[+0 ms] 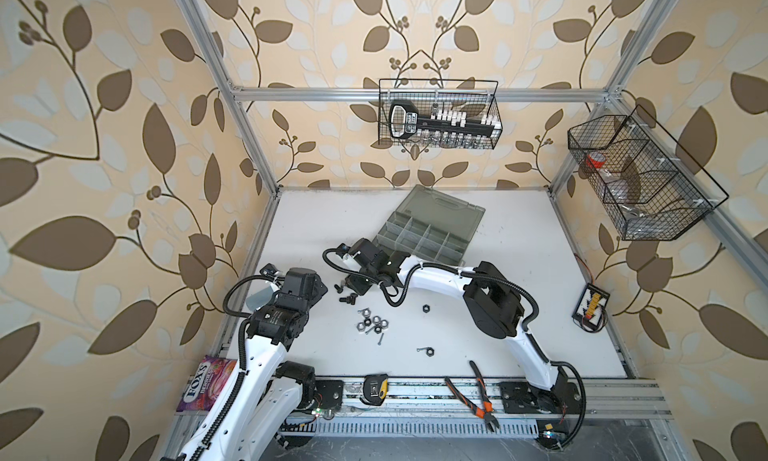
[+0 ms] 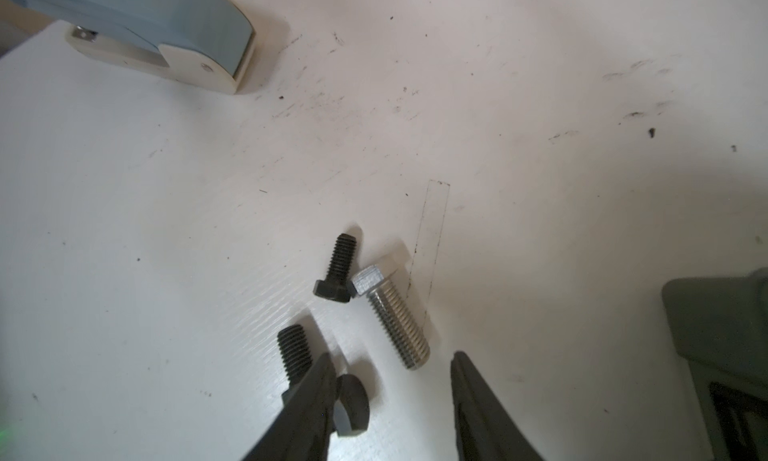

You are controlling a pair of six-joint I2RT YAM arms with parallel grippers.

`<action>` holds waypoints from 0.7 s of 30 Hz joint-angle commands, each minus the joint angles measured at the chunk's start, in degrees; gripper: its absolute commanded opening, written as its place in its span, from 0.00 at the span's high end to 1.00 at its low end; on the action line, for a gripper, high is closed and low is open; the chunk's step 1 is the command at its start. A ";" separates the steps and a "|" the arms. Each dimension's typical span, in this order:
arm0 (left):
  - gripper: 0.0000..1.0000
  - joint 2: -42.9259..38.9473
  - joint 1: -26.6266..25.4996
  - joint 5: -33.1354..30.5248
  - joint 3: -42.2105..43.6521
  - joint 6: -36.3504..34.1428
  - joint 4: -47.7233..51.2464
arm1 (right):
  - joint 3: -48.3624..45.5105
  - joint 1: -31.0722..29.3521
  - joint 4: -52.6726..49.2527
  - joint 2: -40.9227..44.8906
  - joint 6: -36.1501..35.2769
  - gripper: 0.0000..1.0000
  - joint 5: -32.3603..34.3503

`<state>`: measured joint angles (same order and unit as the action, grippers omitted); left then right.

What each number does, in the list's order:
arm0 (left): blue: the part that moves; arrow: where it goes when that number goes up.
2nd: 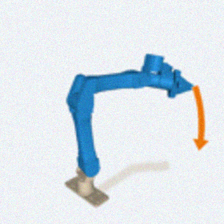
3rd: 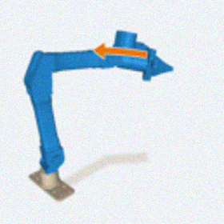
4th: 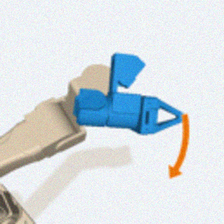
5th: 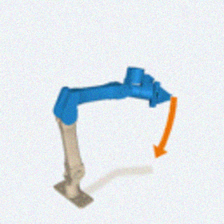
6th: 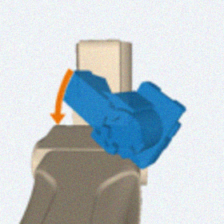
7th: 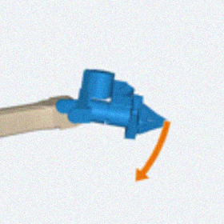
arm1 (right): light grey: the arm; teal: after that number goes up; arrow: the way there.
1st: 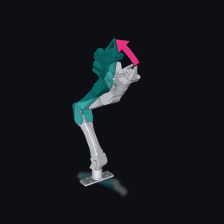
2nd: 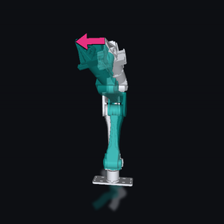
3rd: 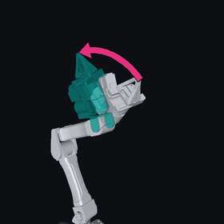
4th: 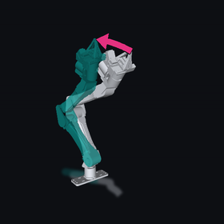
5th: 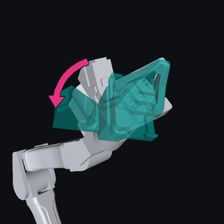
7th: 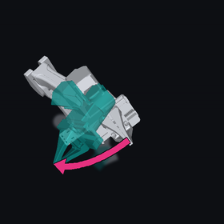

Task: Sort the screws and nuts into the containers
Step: 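Move the right gripper to the silver bolt among the black bolts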

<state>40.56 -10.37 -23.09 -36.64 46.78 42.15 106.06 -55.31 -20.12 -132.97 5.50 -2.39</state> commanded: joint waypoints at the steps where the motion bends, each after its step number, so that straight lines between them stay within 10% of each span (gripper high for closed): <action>1: 0.01 -0.39 0.78 -2.45 0.17 0.76 1.17 | 3.02 -0.75 -2.05 -3.07 -2.28 0.47 -0.34; 21: 0.01 -1.40 0.97 -2.59 -0.28 0.20 1.36 | 7.77 -0.78 -3.52 -9.79 -3.82 0.59 1.97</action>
<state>39.72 -10.02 -23.11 -36.64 46.76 42.30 112.03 -55.88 -21.85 -140.14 2.57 -0.89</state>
